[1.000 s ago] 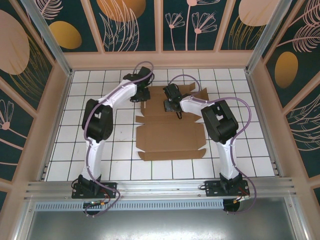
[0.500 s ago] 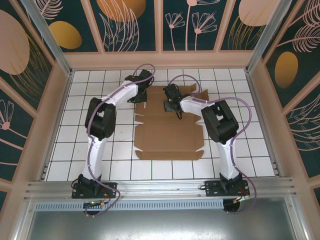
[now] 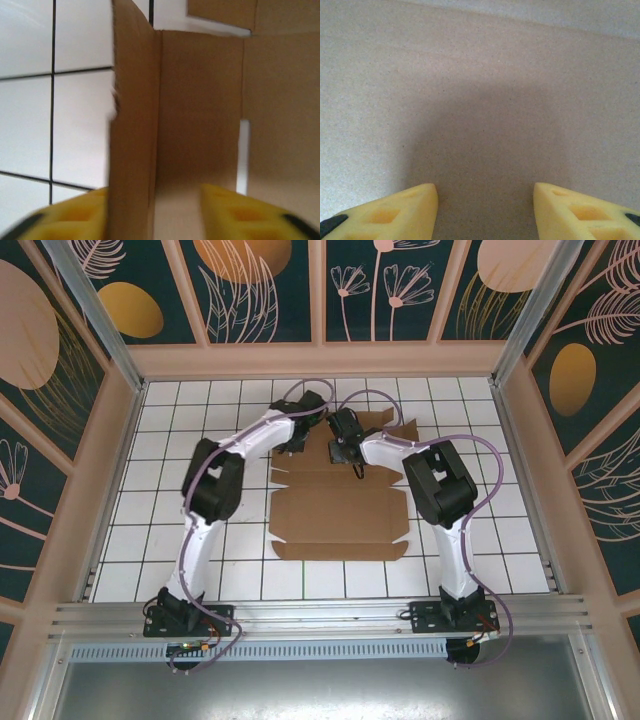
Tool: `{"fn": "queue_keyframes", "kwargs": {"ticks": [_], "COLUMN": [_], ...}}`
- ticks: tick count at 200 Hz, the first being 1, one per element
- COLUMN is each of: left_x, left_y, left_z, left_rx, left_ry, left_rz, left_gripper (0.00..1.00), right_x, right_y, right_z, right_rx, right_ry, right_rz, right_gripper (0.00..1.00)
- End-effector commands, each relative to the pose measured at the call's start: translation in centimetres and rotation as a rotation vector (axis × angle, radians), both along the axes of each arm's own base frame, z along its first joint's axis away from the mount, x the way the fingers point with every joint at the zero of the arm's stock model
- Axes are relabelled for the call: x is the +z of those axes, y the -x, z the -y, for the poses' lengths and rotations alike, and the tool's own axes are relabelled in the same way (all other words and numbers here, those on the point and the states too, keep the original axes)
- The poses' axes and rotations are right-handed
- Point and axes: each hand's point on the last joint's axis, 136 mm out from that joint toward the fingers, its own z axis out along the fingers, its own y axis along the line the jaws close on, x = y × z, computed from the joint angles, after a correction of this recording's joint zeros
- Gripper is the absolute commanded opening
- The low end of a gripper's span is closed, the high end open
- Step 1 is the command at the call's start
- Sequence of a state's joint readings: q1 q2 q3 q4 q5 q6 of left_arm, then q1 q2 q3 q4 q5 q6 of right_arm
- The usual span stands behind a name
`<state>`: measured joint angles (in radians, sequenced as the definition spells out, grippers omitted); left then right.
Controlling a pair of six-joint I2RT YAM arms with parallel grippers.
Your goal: Fold the paper box
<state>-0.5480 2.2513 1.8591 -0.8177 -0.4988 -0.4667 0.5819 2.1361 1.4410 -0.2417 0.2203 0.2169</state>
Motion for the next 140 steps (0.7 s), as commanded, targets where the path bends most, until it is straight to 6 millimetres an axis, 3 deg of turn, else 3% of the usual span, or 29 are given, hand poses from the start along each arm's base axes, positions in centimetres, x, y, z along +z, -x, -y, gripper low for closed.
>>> {"fn": "queue_keyframes", "kwargs": {"ticks": [1,15,25,40,78,108,140], "left_x": [7.8,9.0,9.7,9.7,5.1,2.2,-1.1], "left_y": [-0.7,1.0,2.0,3.7,7.2,7.8,7.8], "left_z": [0.8,0.7,0.2,1.1,3.2,3.3,1.8], "left_rx": [-0.045,-0.097,-0.111,-0.168,-0.174,-0.152,-0.082], "left_ry": [0.346,0.473,0.514,0.587,0.764,0.770,0.675], "left_rz": [0.165,0.175,0.187,0.165,0.019,-0.030,-0.077], "left_gripper": [0.69,0.81,0.81,0.79,0.77,0.76,0.77], "right_x": [-7.5,-7.6,-7.6,-7.7,-7.9,-7.9,-7.9], "right_y": [7.5,7.6,7.6,7.7,8.0,8.1,8.2], "right_z": [3.9,4.1,4.3,4.3,4.1,4.4,4.6], "right_rx": [0.017,0.016,0.015,0.015,0.017,0.018,0.016], "right_ry": [0.147,0.156,0.158,0.152,0.142,0.153,0.162], "right_rz": [-0.323,-0.319,-0.317,-0.321,-0.330,-0.332,-0.335], "right_gripper": [0.54,0.54,0.54,0.54,0.53,0.53,0.54]}}
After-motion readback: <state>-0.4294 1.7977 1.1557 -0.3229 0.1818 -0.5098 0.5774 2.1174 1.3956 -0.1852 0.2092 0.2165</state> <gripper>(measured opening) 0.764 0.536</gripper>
